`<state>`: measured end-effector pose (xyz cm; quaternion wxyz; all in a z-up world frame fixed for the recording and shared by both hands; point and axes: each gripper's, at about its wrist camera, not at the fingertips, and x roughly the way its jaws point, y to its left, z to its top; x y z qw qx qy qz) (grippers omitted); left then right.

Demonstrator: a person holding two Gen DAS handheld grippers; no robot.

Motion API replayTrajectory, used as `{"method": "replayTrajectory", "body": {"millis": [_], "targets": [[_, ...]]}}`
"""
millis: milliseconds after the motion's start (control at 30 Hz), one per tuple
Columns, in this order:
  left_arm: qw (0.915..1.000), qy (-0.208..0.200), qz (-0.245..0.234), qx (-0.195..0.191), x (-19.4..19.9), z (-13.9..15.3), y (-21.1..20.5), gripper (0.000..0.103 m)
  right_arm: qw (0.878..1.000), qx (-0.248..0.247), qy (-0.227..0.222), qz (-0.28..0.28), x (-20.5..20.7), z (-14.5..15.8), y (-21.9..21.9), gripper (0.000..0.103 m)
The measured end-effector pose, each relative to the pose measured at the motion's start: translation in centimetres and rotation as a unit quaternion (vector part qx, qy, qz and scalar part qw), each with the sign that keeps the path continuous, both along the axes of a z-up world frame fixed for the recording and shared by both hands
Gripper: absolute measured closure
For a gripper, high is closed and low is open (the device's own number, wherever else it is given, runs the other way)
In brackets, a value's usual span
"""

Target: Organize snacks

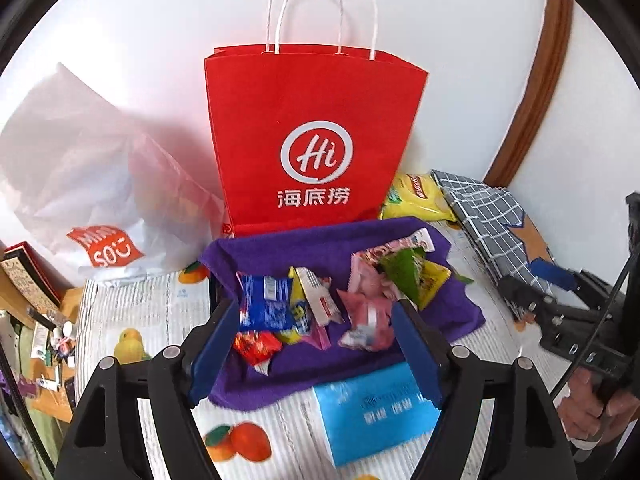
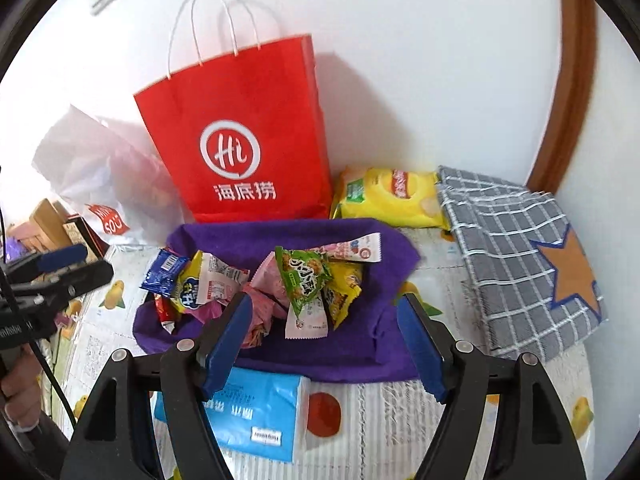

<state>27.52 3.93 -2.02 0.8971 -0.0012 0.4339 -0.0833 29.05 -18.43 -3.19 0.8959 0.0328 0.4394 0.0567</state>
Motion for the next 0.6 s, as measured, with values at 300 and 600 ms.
{"method": "replayTrajectory", "body": {"millis": [300,600], "targets": [[0.9997,-0.018,0.015,-0.008,-6.0,2.0,0.1,0.024,0.999,0.000,-0.034,0.004,-5.3,3.4,0.2,0.029],[0.9978,-0.055,0.037,-0.007,-14.0,4.5,-0.7,0.017,0.997,-0.014,-0.070,0.011,-11.7,6.7,-0.1,0.024]]}}
